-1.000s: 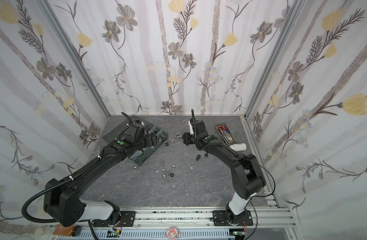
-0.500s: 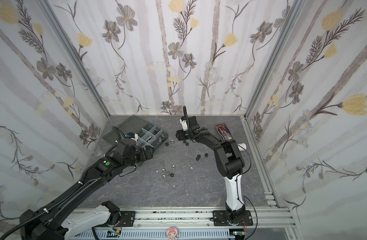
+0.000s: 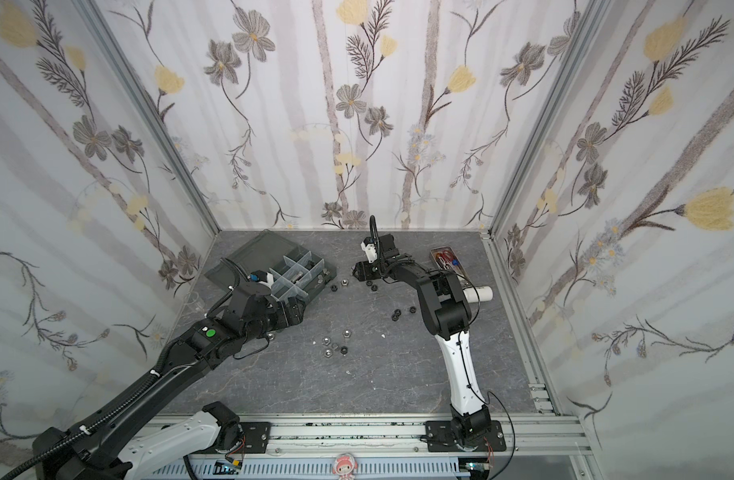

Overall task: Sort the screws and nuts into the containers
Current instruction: 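Withdraw the left gripper while the right gripper moves to the paired wing nuts, then close the right gripper on a silver wing nut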

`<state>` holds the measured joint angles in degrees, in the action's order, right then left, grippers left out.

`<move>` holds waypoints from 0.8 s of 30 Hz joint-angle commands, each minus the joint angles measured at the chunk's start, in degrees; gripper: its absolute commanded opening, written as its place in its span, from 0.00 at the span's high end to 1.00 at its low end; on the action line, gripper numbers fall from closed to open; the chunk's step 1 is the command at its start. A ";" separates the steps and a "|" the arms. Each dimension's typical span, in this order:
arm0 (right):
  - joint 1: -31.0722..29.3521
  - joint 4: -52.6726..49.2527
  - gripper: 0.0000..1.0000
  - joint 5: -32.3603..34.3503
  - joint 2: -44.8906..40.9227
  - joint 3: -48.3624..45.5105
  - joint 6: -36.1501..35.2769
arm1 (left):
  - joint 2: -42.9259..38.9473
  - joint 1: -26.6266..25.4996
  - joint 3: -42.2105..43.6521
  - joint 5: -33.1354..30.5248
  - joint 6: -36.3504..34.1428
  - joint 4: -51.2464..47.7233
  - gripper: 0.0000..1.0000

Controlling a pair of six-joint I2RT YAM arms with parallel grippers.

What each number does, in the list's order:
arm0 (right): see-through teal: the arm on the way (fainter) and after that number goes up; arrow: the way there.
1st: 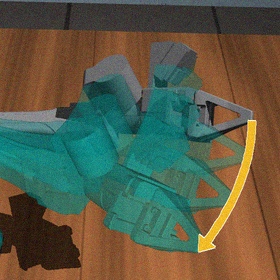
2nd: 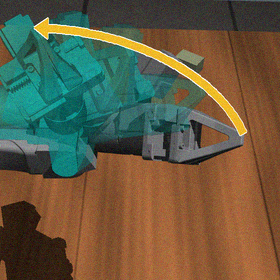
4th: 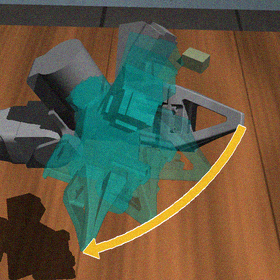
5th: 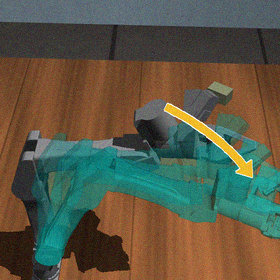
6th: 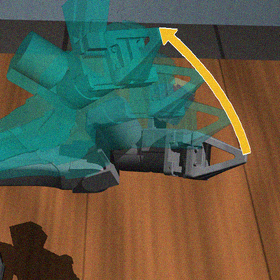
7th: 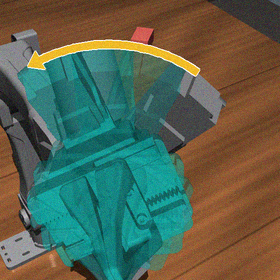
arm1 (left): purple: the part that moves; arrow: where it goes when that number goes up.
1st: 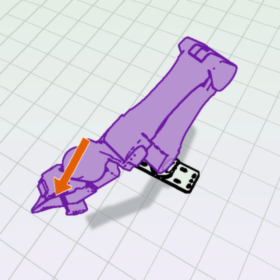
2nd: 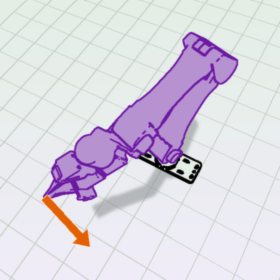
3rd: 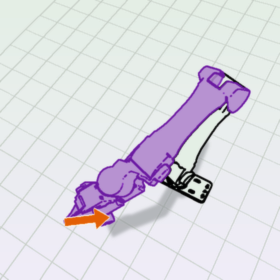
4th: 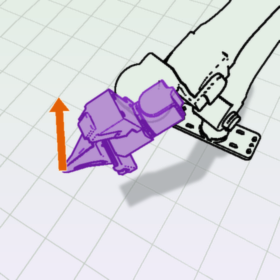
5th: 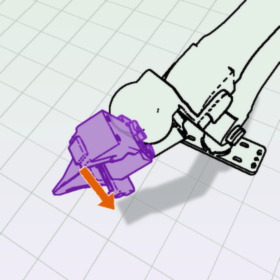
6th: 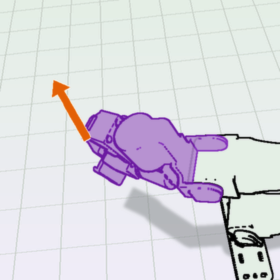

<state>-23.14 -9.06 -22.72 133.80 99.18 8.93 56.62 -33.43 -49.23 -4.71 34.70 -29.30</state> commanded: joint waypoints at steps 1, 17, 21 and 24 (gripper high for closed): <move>0.02 0.55 0.29 -2.86 0.91 0.91 -0.47 | -0.07 0.03 0.06 -0.65 0.16 -0.38 0.00; -2.55 -1.96 0.45 2.55 -0.40 -1.09 -2.06 | -1.30 0.03 -0.87 -1.44 -0.35 -1.37 0.00; -3.21 -1.98 0.50 6.60 -0.59 -1.09 -2.15 | -1.41 0.04 -0.71 -1.68 -0.60 -1.46 0.00; -3.48 -1.81 0.57 9.00 -0.58 -1.00 -2.04 | -1.28 0.09 -0.78 -1.86 -0.75 -1.38 0.00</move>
<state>-26.41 -8.80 -17.63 133.78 98.39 7.77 55.44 -33.41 -49.65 -5.39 34.48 -30.68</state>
